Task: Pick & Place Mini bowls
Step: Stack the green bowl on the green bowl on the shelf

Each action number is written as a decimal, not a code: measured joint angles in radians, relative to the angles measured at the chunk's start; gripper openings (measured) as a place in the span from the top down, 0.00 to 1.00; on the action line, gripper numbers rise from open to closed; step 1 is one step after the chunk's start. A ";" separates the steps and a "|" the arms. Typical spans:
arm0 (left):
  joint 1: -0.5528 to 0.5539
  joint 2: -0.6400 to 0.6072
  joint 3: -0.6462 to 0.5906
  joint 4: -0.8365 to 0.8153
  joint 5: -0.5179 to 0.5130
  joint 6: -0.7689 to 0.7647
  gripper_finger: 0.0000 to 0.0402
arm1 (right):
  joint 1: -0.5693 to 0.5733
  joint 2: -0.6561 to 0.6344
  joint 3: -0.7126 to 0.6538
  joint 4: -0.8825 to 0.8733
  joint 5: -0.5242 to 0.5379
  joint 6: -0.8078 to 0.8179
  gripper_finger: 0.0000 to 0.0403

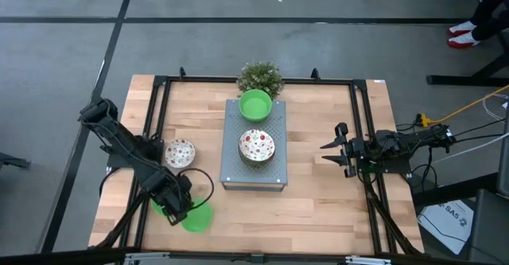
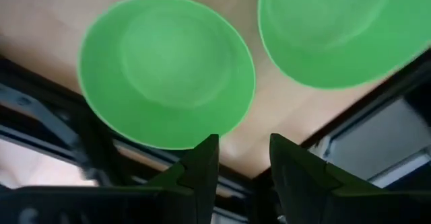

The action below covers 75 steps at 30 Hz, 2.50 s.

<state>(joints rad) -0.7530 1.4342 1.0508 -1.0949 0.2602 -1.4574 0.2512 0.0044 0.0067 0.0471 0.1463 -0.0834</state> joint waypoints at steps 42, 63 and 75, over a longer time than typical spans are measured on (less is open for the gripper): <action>-0.301 0.155 -0.161 0.260 -0.198 0.213 0.69 | 0.000 0.000 0.000 0.000 0.000 0.000 0.64; -0.321 0.162 -0.075 0.207 -0.333 0.169 0.99 | 0.000 0.000 0.000 0.000 0.000 0.000 0.63; -0.371 0.162 0.048 0.113 -0.398 0.106 0.99 | 0.000 0.000 0.000 0.000 0.000 0.000 0.63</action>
<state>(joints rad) -1.1242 1.5958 1.0988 -0.9822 -0.1377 -1.3514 0.2512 0.0044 0.0067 0.0467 0.1463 -0.0834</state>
